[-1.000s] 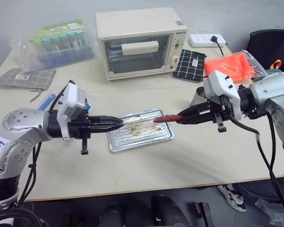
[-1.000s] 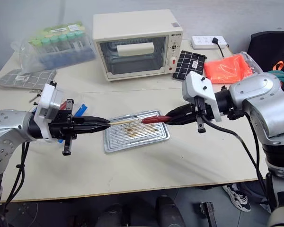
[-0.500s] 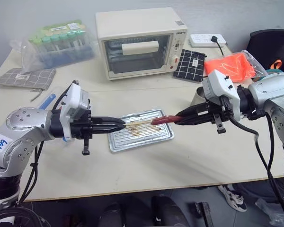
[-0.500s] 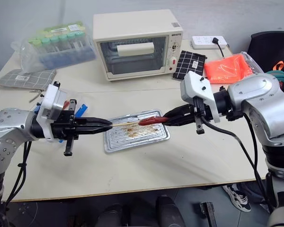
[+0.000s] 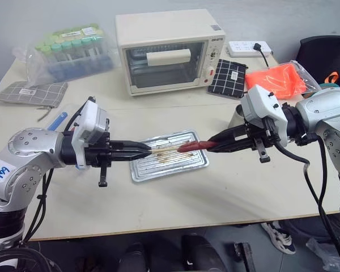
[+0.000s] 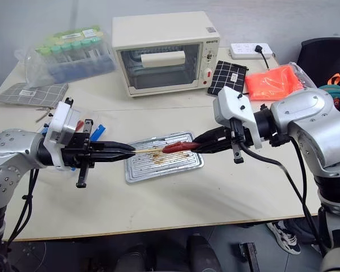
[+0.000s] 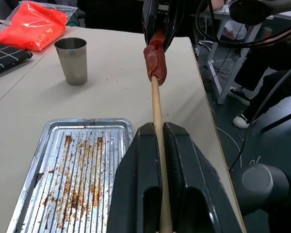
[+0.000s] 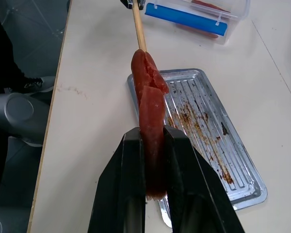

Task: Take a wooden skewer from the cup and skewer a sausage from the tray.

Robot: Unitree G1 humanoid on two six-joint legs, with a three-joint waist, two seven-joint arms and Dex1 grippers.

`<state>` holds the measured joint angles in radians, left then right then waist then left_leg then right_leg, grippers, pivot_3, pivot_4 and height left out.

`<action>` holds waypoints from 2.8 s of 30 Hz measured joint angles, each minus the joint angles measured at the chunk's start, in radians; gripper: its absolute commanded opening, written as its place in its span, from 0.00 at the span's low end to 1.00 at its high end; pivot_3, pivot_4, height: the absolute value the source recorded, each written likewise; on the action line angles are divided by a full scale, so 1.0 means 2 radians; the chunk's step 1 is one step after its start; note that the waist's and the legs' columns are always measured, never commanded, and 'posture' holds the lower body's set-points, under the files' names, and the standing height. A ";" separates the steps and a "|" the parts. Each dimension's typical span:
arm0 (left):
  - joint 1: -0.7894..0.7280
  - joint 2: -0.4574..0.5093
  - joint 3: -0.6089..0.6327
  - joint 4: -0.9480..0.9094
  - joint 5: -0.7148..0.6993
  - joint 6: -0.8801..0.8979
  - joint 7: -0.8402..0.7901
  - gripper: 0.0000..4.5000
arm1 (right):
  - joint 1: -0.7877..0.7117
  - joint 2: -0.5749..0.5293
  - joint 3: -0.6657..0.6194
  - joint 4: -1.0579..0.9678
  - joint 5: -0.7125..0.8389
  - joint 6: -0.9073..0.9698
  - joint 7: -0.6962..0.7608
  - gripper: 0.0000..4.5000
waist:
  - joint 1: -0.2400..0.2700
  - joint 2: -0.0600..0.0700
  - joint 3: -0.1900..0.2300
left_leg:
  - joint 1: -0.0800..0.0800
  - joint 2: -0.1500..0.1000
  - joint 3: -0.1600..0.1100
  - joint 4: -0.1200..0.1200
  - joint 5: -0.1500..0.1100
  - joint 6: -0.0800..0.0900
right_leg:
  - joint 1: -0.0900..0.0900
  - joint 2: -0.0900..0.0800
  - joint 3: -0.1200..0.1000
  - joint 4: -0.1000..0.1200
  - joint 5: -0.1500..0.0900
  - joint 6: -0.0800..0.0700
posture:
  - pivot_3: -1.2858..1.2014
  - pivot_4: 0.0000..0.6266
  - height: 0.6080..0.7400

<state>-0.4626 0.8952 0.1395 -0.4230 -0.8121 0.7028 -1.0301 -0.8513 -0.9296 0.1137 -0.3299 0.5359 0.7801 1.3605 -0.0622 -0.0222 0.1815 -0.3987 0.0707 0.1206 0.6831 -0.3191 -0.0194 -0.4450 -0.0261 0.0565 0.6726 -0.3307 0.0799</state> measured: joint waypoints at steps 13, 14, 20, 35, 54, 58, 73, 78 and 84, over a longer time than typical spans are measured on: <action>-0.004 -0.002 -0.002 0.002 0.013 -0.003 -0.007 0.00 | 0.000 0.000 0.018 -0.002 -0.003 -0.009 -0.007 0.11 | 0.004 0.000 0.000 | 0.000 0.000 0.000 0.000 0.000 0.000 | 0.000 0.000 0.000 0.000 0.000 0.000 | 0.52 0.24 1.00; -0.005 -0.003 -0.003 0.002 0.014 -0.003 -0.007 0.00 | 0.000 0.000 0.018 -0.002 -0.003 -0.008 -0.008 0.11 | 0.004 0.000 0.000 | 0.000 0.000 0.000 0.000 0.000 0.000 | 0.000 0.000 0.000 0.000 0.000 0.000 | 0.52 0.24 1.00; -0.009 -0.012 -0.012 0.002 0.017 -0.004 -0.005 0.00 | 0.000 0.000 0.018 -0.011 0.000 -0.005 -0.012 0.11 | 0.004 0.000 0.000 | 0.000 0.000 0.000 0.000 0.000 0.000 | 0.000 0.000 0.000 0.000 0.000 0.000 | 0.52 0.24 1.00; -0.023 -0.022 -0.033 0.006 0.037 -0.023 -0.011 0.00 | -0.005 0.016 0.026 -0.012 0.002 0.004 -0.021 0.11 | 0.004 0.000 0.000 | 0.000 0.000 0.000 0.000 0.000 0.000 | 0.000 0.000 0.000 0.000 0.000 0.000 | 0.52 0.24 1.00; -0.050 -0.046 -0.056 0.024 0.059 -0.030 -0.019 0.00 | -0.018 0.034 0.039 -0.012 0.003 0.014 -0.030 0.30 | 0.004 0.000 0.000 | 0.000 0.000 0.000 0.000 0.000 0.000 | 0.000 0.000 0.000 0.000 0.000 0.000 | 0.52 0.24 1.00; -0.049 -0.047 -0.056 0.023 0.059 -0.030 -0.017 0.00 | -0.018 0.036 0.039 -0.011 0.002 0.015 -0.030 0.53 | 0.004 0.000 0.000 | 0.000 0.000 0.000 0.000 0.000 0.000 | 0.000 0.000 0.000 0.000 0.000 0.000 | 0.52 0.24 1.00; 0.114 -0.051 0.082 -0.036 0.068 -0.014 0.108 0.00 | -0.026 0.006 -0.019 0.018 0.031 0.041 -0.042 0.63 | 0.003 0.000 0.000 | 0.000 0.001 -0.001 0.000 0.000 0.000 | 0.000 0.000 0.001 0.000 0.000 -0.001 | 0.52 0.24 1.00; 0.199 -0.088 0.186 -0.048 0.094 -0.012 0.203 0.00 | -0.027 0.018 -0.049 0.000 0.073 0.078 -0.075 0.63 | 0.003 0.000 0.000 | 0.000 0.001 -0.001 0.000 0.000 0.000 | 0.000 0.000 0.001 0.000 0.000 -0.001 | 0.52 0.24 1.00; 0.243 -0.108 0.264 -0.017 0.120 -0.022 0.264 0.00 | -0.028 0.033 -0.051 -0.006 0.099 0.091 -0.105 0.63 | 0.005 0.000 0.000 | 0.000 0.000 -0.001 0.000 0.000 0.000 | 0.000 -0.001 0.000 0.000 0.000 -0.001 | 0.52 0.24 1.00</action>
<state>0.0232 0.6791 0.6683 -0.4577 -0.5719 0.6583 -0.5012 -0.9064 -0.8635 0.0116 -0.3413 0.7340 0.9629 1.1513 -0.0523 -0.0232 0.1809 -0.3984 0.0704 0.1185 0.6828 -0.3194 -0.0189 -0.4449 -0.0276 0.0573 0.6731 -0.3313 0.0788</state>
